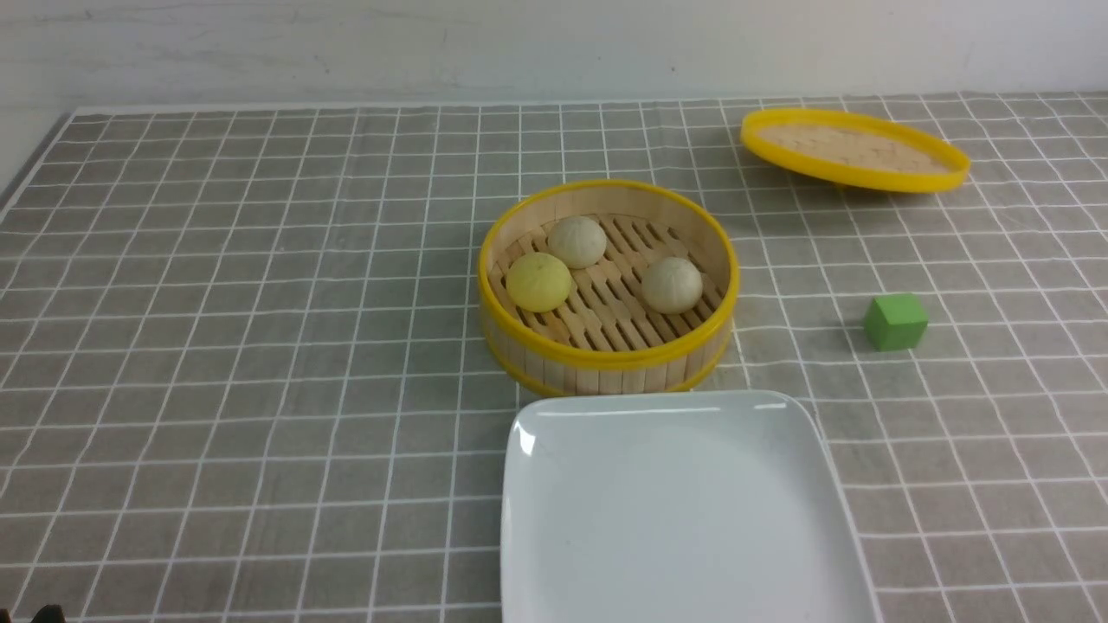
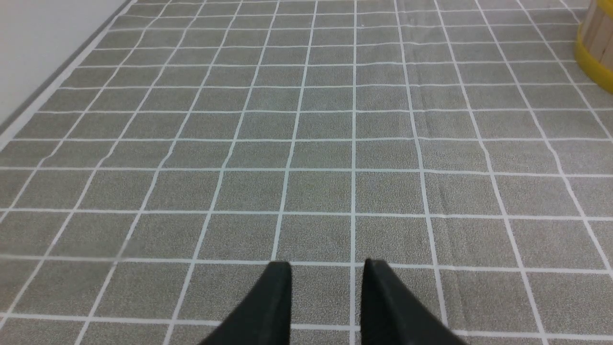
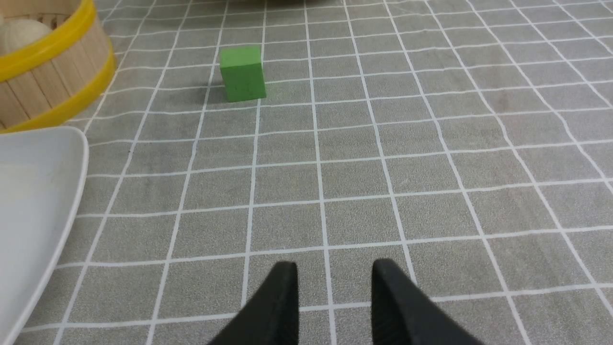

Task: Put the steamed buns into the plate on the grey tablecloth.
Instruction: 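Reach toward a bun in the bamboo steamer with the right gripper, then move the steamed bun from the bamboo steamer onto the white plate with the right gripper, then reach into the bamboo steamer and grasp a bun with the left gripper, then carry the bun from the bamboo steamer to the plate with the left gripper, then reach into the bamboo steamer and grasp a bun with the left gripper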

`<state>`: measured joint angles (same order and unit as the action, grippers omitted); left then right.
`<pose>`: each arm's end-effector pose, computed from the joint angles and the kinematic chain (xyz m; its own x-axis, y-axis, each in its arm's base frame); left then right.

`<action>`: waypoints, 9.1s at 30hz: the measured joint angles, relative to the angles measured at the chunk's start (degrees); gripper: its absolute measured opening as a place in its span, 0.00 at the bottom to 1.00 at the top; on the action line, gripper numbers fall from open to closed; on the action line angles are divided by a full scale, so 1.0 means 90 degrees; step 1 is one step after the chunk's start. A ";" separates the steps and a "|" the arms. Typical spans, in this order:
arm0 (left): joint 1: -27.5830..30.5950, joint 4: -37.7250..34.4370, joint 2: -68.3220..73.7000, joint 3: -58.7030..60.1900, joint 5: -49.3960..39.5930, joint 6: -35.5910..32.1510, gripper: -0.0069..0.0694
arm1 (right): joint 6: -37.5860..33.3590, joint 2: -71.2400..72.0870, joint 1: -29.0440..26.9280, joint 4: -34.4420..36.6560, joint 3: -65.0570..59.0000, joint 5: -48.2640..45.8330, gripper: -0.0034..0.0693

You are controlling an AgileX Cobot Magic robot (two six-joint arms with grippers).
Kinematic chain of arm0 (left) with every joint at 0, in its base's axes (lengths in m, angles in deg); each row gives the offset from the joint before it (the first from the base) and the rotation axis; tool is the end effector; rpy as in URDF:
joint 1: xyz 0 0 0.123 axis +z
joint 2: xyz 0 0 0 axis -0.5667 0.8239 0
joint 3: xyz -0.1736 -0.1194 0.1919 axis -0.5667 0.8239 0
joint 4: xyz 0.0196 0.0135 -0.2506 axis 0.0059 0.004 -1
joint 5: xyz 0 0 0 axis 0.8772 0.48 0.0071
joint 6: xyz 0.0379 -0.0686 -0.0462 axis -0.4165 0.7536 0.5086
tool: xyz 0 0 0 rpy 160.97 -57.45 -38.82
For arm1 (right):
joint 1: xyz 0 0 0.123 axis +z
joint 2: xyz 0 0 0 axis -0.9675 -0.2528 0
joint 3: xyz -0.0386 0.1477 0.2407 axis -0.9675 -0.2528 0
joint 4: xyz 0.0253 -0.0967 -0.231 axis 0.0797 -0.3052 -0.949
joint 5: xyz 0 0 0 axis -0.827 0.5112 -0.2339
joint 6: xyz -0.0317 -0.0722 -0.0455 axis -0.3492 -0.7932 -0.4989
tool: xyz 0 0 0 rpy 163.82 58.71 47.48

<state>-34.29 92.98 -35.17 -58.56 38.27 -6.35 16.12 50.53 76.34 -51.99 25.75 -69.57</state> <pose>0.0527 0.0053 0.1722 -0.2916 0.0397 -0.9557 -0.0451 0.9975 0.0552 0.0517 -0.0016 0.1718 -0.3108 0.1040 -0.9448 0.0439 0.9945 0.0950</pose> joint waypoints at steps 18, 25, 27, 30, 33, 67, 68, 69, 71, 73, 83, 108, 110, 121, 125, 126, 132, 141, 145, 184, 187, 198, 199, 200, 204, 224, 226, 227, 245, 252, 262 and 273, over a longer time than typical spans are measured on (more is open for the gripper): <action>0.0000 -0.0295 0.0000 0.0000 0.0000 0.0278 0.41 | 0.0415 0.0000 0.0000 -0.1129 -0.0039 0.0181 0.38; 0.0000 -0.3730 0.0000 0.0014 -0.0012 0.3022 0.41 | 0.3339 0.0000 0.0000 0.1856 -0.0048 0.1095 0.38; 0.0000 -0.4547 0.0000 0.0014 -0.0003 0.3730 0.41 | 0.3606 0.0000 0.0000 0.2053 -0.0048 0.1123 0.38; 0.0000 -0.5205 0.0000 0.0014 0.0067 0.4178 0.41 | 0.3746 0.0000 0.0000 0.2121 -0.0048 0.1165 0.38; 0.0000 -0.5355 0.0000 0.0014 0.0179 0.4279 0.41 | 0.3785 0.0000 0.0000 0.2169 -0.0048 0.1172 0.38; 0.0000 -0.4331 0.5494 -0.3993 -0.3519 -0.0298 0.10 | -0.3447 -0.9739 0.1589 0.4627 0.7409 -0.3283 0.08; 0.0000 -0.4331 0.5494 -0.3993 -0.3501 -0.0304 0.11 | -0.3427 -1.0075 0.1684 0.4506 0.7766 -0.3283 0.09; 0.0000 -0.4331 0.5488 -0.3998 -0.3502 -0.0304 0.11 | -0.3420 -1.0205 0.1701 0.4480 0.7838 -0.3283 0.09; 0.0000 -0.4331 0.5481 -0.3998 -0.3502 -0.0311 0.12 | -0.3310 -1.0723 0.1824 0.4217 0.8490 -0.3283 0.09; 0.0000 -0.4331 0.5481 -0.3998 -0.3500 -0.0316 0.13 | -0.3100 -1.1497 0.1903 0.3876 0.9292 -0.3315 0.10; 0.0000 -0.4326 0.5481 -0.3998 -0.3500 -0.0316 0.20 | -0.2489 -1.3617 0.2029 0.2888 1.2129 -0.3923 0.22; 0.0000 -0.4146 0.5481 -0.3998 -0.3450 -0.0316 0.28 | -0.2255 -1.2809 0.2035 0.2548 1.2399 -0.5076 0.08; 0.0000 -0.4130 0.5481 -0.3998 -0.3450 -0.0316 0.28 | -0.2159 -1.2529 0.2035 0.2655 1.2298 -0.5161 0.08; 0.0000 -0.4043 0.5481 -0.3998 -0.3377 -0.0316 0.32 | -0.1892 -1.0950 0.2818 0.2856 0.8622 -0.4806 0.09; 0.0000 -0.4043 0.5481 -0.3998 -0.3330 -0.0316 0.33 | -0.1892 -1.1109 0.2984 0.2849 0.7386 -0.3556 0.12; 0.0000 -0.4043 0.5481 -0.3998 -0.3317 -0.0316 0.33 | -0.1885 -1.1160 0.2984 0.2839 0.7252 -0.3398 0.14; 0.0000 -0.4038 0.5539 -0.4099 -0.3168 -0.0575 0.35 | -0.1871 -1.1294 0.2984 0.2846 0.7193 -0.3168 0.41; 0.0000 -0.4237 0.6721 -0.5661 -0.3847 -0.1689 0.36 | -0.1940 -1.0686 0.2902 0.2065 0.7956 -0.4739 0.29; 0.0000 -0.4681 0.7528 -0.6516 -0.4205 -0.2260 0.36 | -0.1885 -0.9973 0.2787 0.1666 0.8062 -0.5067 0.09; -0.2713 -0.1605 1.5397 -1.5503 -0.5520 0.0174 0.71 | -0.1374 -0.6012 0.2727 0.1591 0.4732 -0.3648 0.04; -0.2718 -0.1672 1.5451 -1.5503 -0.5520 0.0237 0.71 | -0.1369 -0.6012 0.2727 0.1743 0.4724 -0.3468 0.05; -0.2725 -0.1924 1.5451 -1.4760 -0.5483 0.0292 0.56 | -0.1369 -0.6012 0.2727 0.1857 0.4717 -0.2957 0.05; -0.2725 -0.1915 1.5443 -1.4752 -0.5459 0.0292 0.51 | -0.1369 -0.6012 0.2727 0.1857 0.4717 -0.2918 0.05; -0.2718 -0.1917 1.5428 -1.4752 -0.5453 0.0292 0.45 | -0.1369 -0.6012 0.2727 0.1857 0.4717 -0.2882 0.05; -0.2718 -0.1901 1.5151 -1.4752 -0.5498 0.0292 0.17 | -0.1369 -0.6012 0.2727 0.1857 0.4717 -0.2845 0.06; -0.4370 -0.2270 1.1812 -1.0077 -0.5122 0.0317 0.17 | -0.1157 -0.5945 0.2727 0.0968 0.4717 -0.3655 0.08; -0.4545 -0.2076 1.1981 -1.0004 -0.5034 0.0358 0.20 | -0.1157 -0.5945 0.2727 0.0915 0.4717 -0.3665 0.09; -0.4620 -0.1954 1.2082 -0.9977 -0.5000 0.0430 0.22 | -0.1157 -0.5945 0.2727 0.0909 0.4717 -0.3665 0.09; -0.4626 -0.1154 1.2664 -1.0427 -0.4972 0.1176 0.68 | -0.1157 -0.5945 0.2727 0.0922 0.4717 -0.3668 0.11; -0.3971 -0.0551 1.2906 -1.2516 -0.5042 0.1912 0.68 | -0.1157 -0.5945 0.2727 0.0922 0.4717 -0.3662 0.12; -0.3148 -0.0854 1.5334 -1.5633 -0.4929 0.1931 0.68 | -0.1157 -0.5945 0.2727 0.0922 0.4717 -0.3611 0.14; -0.3158 -0.1076 1.6476 -1.6477 -0.4425 0.2048 0.49 | -0.1157 -0.5945 0.2727 0.0922 0.4717 -0.3464 0.15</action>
<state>-62.72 83.30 113.12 -206.85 -1.56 12.09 5.71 -2.98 100.88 -43.69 68.20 -100.74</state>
